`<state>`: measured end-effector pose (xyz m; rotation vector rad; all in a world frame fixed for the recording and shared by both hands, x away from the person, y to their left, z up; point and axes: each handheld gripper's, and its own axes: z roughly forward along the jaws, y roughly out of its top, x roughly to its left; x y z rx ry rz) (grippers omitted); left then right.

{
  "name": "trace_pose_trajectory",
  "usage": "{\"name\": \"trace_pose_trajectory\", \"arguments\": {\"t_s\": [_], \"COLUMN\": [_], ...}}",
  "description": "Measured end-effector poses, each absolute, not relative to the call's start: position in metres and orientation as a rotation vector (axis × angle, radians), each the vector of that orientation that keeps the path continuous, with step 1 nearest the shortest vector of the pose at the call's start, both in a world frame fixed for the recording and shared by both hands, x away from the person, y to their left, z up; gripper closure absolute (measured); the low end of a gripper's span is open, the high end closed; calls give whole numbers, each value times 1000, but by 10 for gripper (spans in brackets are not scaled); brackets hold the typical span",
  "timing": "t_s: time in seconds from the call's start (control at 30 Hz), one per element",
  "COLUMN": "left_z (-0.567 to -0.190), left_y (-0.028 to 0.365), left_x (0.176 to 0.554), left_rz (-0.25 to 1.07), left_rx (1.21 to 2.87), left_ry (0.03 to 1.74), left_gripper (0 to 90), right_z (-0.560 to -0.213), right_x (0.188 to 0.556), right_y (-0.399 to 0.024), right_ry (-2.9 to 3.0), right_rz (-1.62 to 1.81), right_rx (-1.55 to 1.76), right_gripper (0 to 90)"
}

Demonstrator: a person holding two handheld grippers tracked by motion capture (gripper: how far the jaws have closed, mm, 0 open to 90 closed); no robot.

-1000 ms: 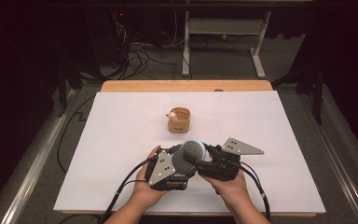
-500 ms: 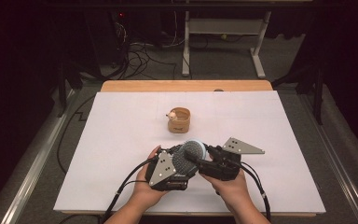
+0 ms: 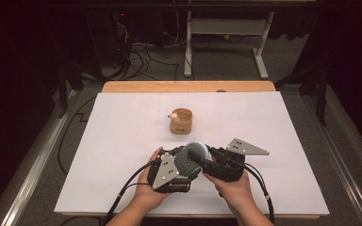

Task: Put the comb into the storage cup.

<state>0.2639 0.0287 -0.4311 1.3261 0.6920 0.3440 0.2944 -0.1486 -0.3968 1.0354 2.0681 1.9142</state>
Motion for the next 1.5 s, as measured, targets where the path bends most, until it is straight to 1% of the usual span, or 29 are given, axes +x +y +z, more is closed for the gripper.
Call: {"name": "trace_pose_trajectory", "arguments": {"t_s": [0.67,1.5], "left_z": [-431,-429], "left_y": [27,24], "left_x": [262,260], "left_rz": [374,403], "left_rx": [1332,1322], "left_ry": [679,665], "left_gripper": [205,201], "right_z": [-396,-393], "right_x": [292,290], "right_y": [-149,-151], "right_ry": [2048,2024], "right_rz": [1917,1950], "right_rx": [1053,1048], "right_gripper": [587,606]}}
